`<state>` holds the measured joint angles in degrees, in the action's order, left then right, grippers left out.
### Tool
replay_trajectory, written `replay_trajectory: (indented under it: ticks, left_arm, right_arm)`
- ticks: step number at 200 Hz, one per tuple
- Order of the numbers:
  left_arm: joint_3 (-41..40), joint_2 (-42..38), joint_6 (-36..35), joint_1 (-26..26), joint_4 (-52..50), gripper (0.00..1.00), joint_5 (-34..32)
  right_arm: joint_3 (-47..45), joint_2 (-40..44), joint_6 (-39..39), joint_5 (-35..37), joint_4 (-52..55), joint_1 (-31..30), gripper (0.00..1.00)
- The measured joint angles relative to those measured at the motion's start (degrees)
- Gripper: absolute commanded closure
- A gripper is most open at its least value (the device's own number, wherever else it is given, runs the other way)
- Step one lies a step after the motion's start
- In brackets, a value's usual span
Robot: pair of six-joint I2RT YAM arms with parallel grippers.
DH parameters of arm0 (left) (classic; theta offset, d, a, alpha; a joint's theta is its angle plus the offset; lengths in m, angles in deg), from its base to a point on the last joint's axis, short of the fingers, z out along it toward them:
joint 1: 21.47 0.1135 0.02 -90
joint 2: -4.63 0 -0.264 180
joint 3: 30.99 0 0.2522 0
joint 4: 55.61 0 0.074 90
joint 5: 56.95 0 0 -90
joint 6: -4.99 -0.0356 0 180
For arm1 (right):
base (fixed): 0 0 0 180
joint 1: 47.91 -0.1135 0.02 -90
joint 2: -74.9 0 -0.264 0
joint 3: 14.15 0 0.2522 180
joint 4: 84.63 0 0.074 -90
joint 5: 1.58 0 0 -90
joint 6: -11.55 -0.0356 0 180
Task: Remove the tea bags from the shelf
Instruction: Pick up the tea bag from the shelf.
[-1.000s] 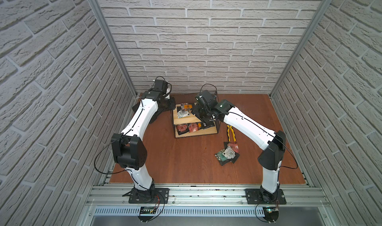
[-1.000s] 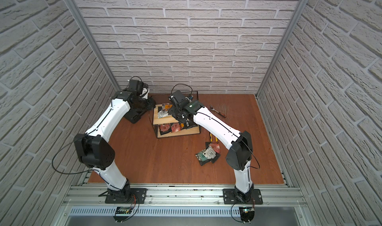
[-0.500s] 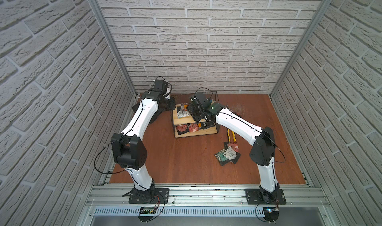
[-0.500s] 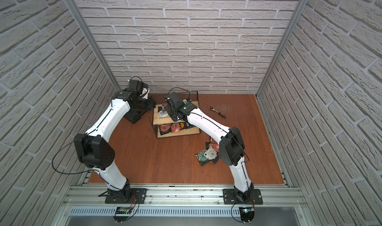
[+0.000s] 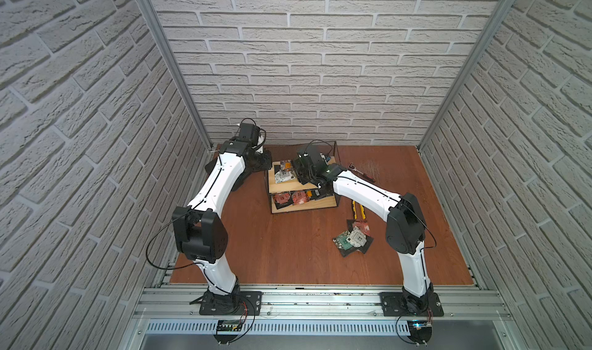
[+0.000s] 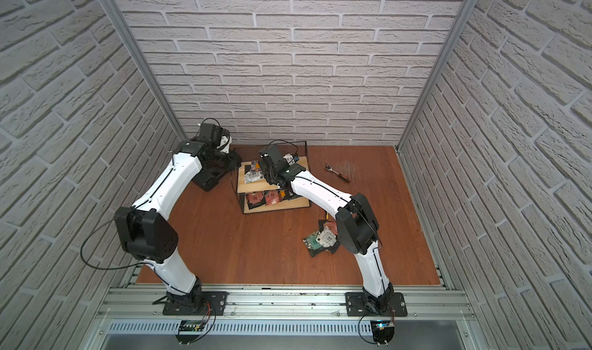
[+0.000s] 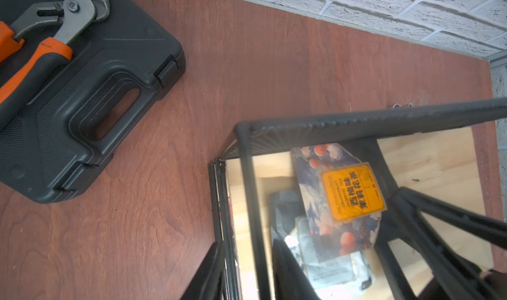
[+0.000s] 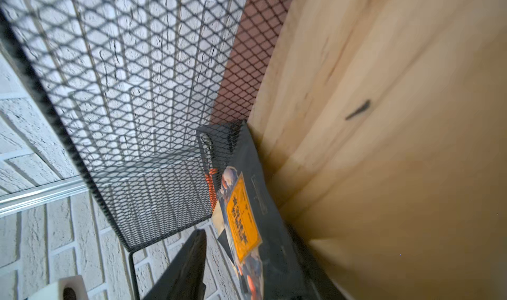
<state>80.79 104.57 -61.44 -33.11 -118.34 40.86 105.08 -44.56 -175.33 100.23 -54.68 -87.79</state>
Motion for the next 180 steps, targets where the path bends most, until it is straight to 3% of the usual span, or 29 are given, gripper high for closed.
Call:
replay_trajectory:
  ticks: [18, 60, 101, 180]
  left_arm:
    - [0.02, 0.00, -0.02, 0.00, 0.00, 0.66, 0.00]
    - [0.22, 0.13, -0.02, 0.00, -0.07, 0.66, 0.00]
    - [0.28, 0.22, -0.02, 0.00, -0.07, 0.66, 0.00]
    - [0.35, 0.26, -0.02, 0.00, -0.09, 0.66, 0.00]
  right_arm:
    - [-0.48, 0.00, -1.03, 0.00, -1.07, 0.04, 0.54]
    - [-2.51, 0.00, -3.69, 0.17, -2.91, 0.04, 0.80]
    - [-2.99, 0.00, -5.25, 0.96, -3.06, 0.09, 0.97]
    - [-2.38, 1.29, -4.44, 1.57, 0.07, 0.13, 0.97]
